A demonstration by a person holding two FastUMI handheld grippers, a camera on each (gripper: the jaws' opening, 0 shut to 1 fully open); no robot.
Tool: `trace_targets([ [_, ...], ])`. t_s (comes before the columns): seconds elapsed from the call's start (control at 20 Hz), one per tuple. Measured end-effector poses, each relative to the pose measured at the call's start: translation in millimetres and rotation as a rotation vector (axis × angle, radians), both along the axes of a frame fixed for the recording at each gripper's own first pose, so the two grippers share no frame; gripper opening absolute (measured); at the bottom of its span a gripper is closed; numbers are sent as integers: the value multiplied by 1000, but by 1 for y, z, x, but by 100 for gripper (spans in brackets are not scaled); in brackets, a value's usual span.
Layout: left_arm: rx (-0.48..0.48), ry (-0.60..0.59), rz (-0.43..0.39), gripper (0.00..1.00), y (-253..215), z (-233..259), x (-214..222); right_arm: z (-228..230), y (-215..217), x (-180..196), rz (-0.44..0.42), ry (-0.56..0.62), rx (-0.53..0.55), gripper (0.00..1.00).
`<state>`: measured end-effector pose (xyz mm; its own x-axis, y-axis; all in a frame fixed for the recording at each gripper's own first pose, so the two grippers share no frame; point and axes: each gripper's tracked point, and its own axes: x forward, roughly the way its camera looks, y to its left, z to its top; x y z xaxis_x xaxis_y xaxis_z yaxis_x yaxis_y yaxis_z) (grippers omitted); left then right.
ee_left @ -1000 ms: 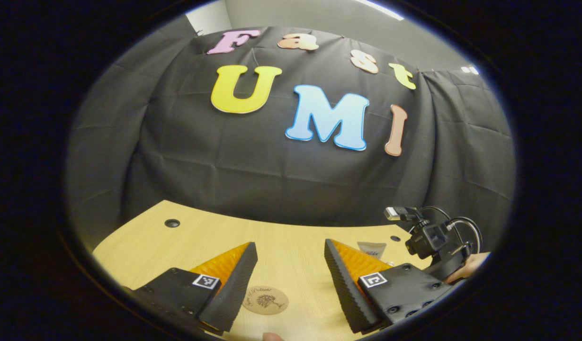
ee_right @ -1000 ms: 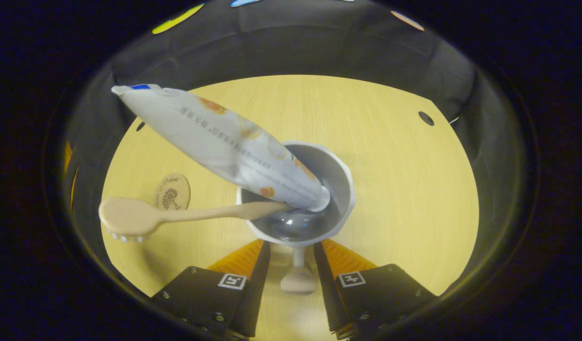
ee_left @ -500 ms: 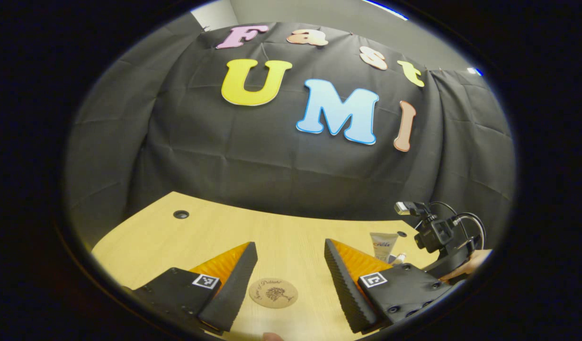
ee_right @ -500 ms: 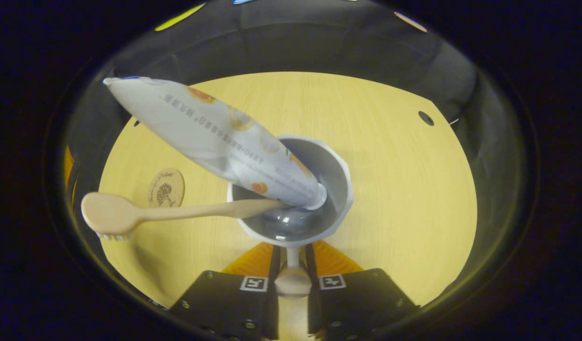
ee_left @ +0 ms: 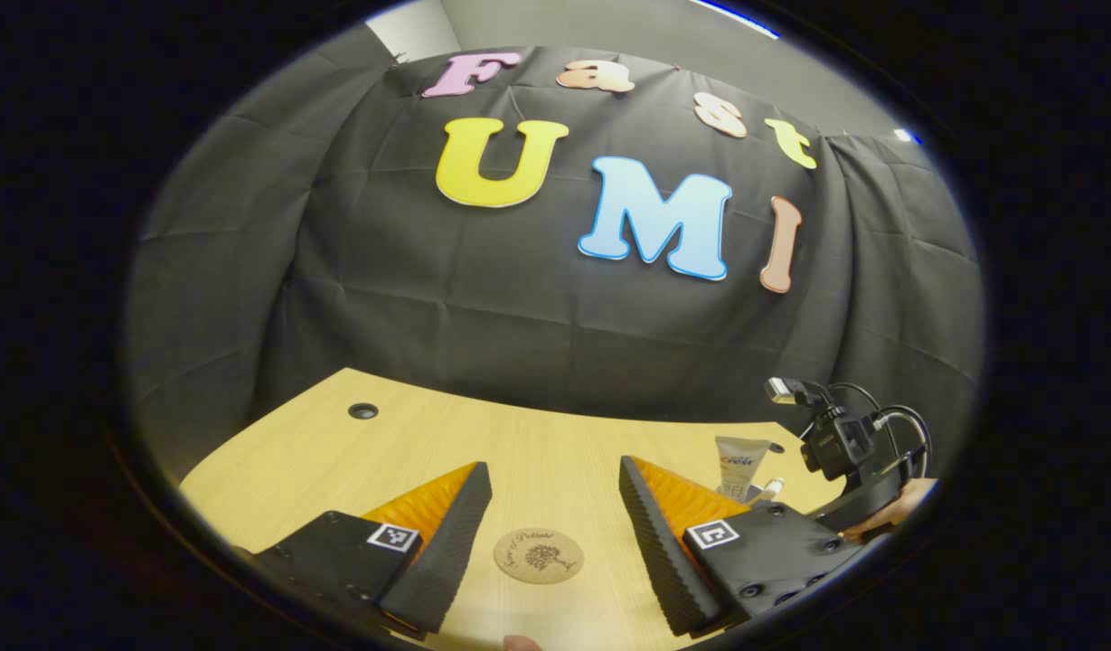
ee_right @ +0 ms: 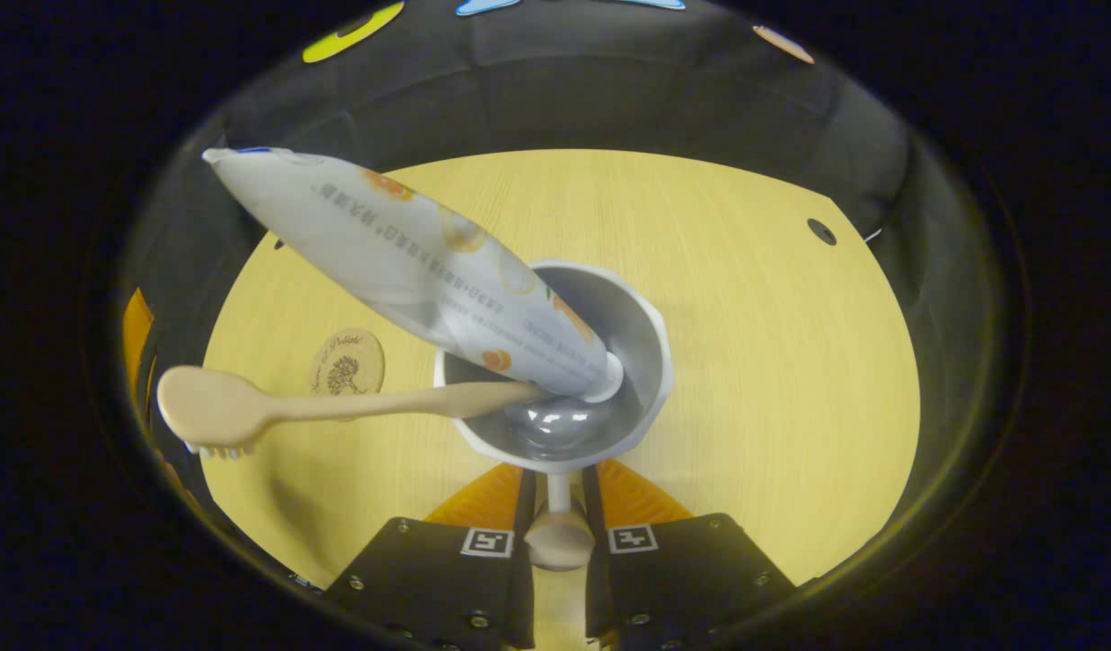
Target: Put the toothbrush and toothpaste on the desktop into the cup, then pick up the cup and place it on the coaster on the desktop.
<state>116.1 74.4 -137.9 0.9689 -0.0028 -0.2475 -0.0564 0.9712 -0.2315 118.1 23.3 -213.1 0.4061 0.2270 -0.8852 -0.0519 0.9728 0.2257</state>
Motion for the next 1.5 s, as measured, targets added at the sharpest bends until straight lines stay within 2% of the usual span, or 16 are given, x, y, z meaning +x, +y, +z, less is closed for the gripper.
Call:
trace_targets([
  [0.9,2,9,53,92,75,11,-46,-3,-8,17,134,-16,36,23],
  [1.5,-11,28,89,92,111,5,-64,2,-12,25,214,5,0,23],
])
